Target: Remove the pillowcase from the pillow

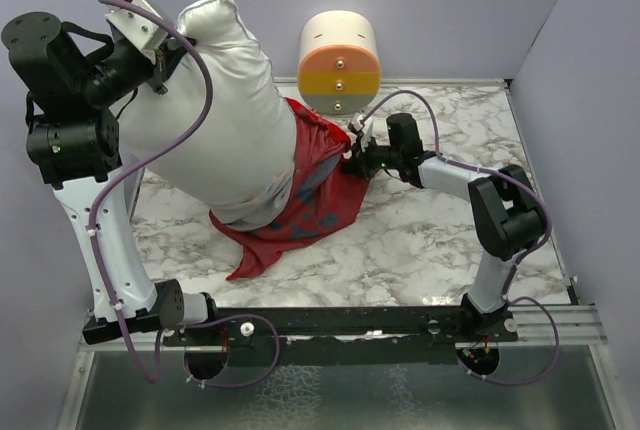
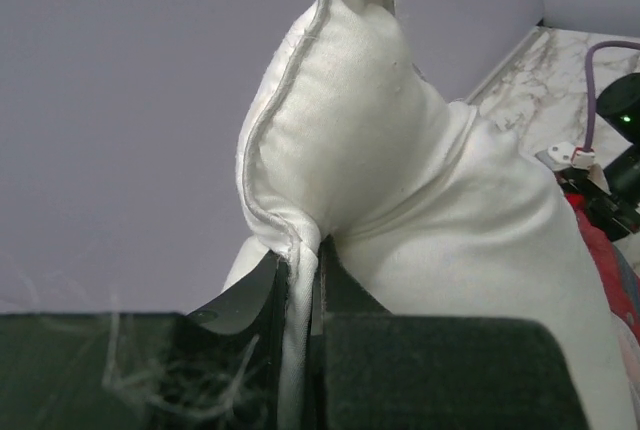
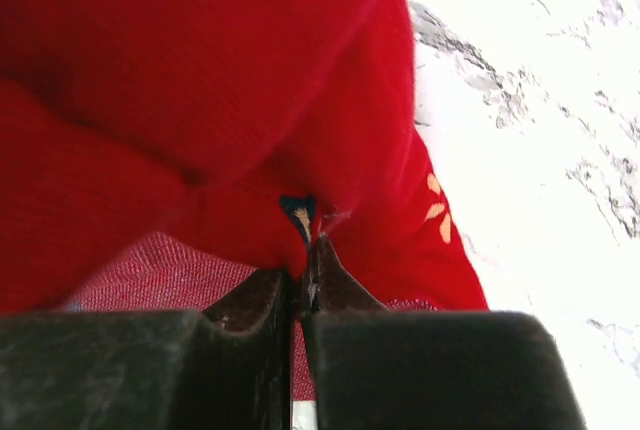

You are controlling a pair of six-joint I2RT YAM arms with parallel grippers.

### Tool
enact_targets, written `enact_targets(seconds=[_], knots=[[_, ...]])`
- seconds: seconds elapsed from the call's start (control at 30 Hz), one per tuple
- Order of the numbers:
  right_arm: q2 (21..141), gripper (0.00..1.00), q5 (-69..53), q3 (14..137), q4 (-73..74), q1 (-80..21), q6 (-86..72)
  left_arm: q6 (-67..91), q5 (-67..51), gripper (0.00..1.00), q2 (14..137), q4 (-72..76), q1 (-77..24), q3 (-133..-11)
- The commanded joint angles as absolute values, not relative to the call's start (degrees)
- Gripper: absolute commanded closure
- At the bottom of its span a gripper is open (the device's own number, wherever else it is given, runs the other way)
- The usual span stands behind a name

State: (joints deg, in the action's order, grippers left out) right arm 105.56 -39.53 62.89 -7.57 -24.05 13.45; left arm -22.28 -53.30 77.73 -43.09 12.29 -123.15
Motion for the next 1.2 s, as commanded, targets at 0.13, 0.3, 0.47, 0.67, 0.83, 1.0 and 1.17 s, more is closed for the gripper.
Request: enact_targets(seconds=[0.13, 0.3, 0.47, 0.67, 0.83, 1.0, 1.17], knots=[[107.16, 0.99, -30.13, 62.71, -8.07, -23.47, 0.76, -14.83, -38.7, 1.0, 74.46, -13.1, 12.53, -126.56], [107.05, 0.99, -24.88, 63.16, -7.42, -20.39, -11.56, -17.85, -29.56, 1.0, 73.94, -1.31, 12.49, -127.45], [106.32, 0.99, -19.09, 63.15, -5.41, -18.97, -17.87, -23.36, -23.08, 1.0, 75.94, 3.8, 12.56, -133.0], [103.54, 0.99, -11.0, 62.04, -2.83, -15.17, -26.55, -29.01, -16.15, 1.0, 76.2, 10.44, 12.55, -133.5], [98.46, 0.99, -6.06, 59.25, -2.26, -9.32, -31.36, -33.28, -9.43, 1.0, 77.39, 16.89, 12.48, -134.22], [93.43, 0.99, -0.32, 57.74, 0.44, -2.51, -35.74, -36.96, -5.34, 1.0, 78.9, 20.97, 12.51, -135.95], [85.92, 0.99, 4.4, 54.35, 1.59, 6.48, -41.81, -38.65, -3.35, 1.0, 78.11, 23.15, 12.53, -133.3]])
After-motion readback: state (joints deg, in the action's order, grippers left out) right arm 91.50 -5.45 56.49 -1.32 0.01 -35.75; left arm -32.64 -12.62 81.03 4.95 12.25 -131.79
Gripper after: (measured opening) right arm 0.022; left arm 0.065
